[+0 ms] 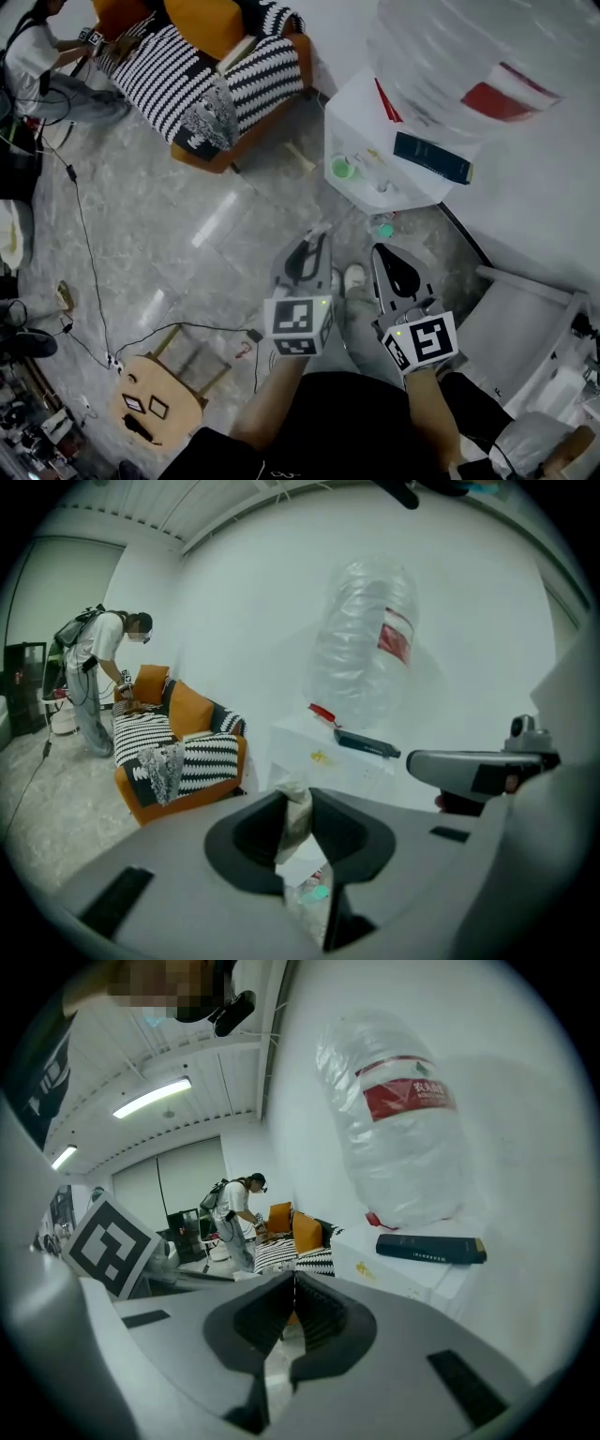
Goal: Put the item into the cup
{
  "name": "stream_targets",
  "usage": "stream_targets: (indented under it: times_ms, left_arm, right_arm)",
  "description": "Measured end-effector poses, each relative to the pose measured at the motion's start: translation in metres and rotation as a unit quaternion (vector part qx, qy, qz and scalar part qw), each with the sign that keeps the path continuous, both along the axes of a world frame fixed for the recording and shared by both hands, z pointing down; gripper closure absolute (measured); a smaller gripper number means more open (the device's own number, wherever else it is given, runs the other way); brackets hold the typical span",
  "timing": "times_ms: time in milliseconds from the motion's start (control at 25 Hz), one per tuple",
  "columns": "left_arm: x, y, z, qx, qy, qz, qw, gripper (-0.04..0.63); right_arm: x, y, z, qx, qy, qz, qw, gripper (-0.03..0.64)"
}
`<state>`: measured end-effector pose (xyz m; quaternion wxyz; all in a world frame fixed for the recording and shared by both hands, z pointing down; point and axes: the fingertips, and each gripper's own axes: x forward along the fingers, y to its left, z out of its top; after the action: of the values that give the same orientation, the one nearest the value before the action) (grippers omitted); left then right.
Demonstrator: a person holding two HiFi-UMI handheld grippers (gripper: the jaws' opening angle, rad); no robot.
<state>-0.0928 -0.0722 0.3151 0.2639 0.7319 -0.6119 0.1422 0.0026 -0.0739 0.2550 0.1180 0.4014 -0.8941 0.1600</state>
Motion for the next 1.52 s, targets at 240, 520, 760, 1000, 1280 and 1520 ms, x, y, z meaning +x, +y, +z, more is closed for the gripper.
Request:
stream_targets:
  times_ms: [240, 520, 760, 1000, 1280, 1520]
  left_arm:
    - [0.008, -0.031, 0.051, -0.023, -0.007, 0.014, 0.9996, 0.517]
    - [0.021, -0.061, 0.112, -0.032, -0.017, 0.041, 0.9985, 0.517]
    - [0.042, -0.081, 0.159, -0.031, -0.035, 0.083, 0.9955, 0.517]
    - [0.043, -0.11, 0.219, -0.045, -0.077, 0.116, 0.9892, 0.517]
    - [0.041, -0.145, 0.258, -0.039, -0.118, 0.141, 0.9823, 0.517]
    - [0.035, -0.158, 0.286, -0.066, -0.125, 0.14, 0.98, 0.517]
  right_arm:
    - [0.01, -0.022, 0.053, -0.031, -0.002, 0.005, 0.999, 0.606]
    - [0.035, -0.042, 0.112, -0.05, 0.0, 0.023, 0.998, 0.606]
    - [0.046, -0.028, 0.166, -0.082, -0.009, 0.038, 0.996, 0.606]
    - [0.039, -0.01, 0.214, -0.093, 0.008, 0.004, 0.996, 0.606]
    - [0.05, -0.012, 0.257, -0.11, 0.021, 0.024, 0.993, 0.606]
    - [0.045, -0.023, 0.272, -0.104, 0.023, 0.034, 0.994, 0.606]
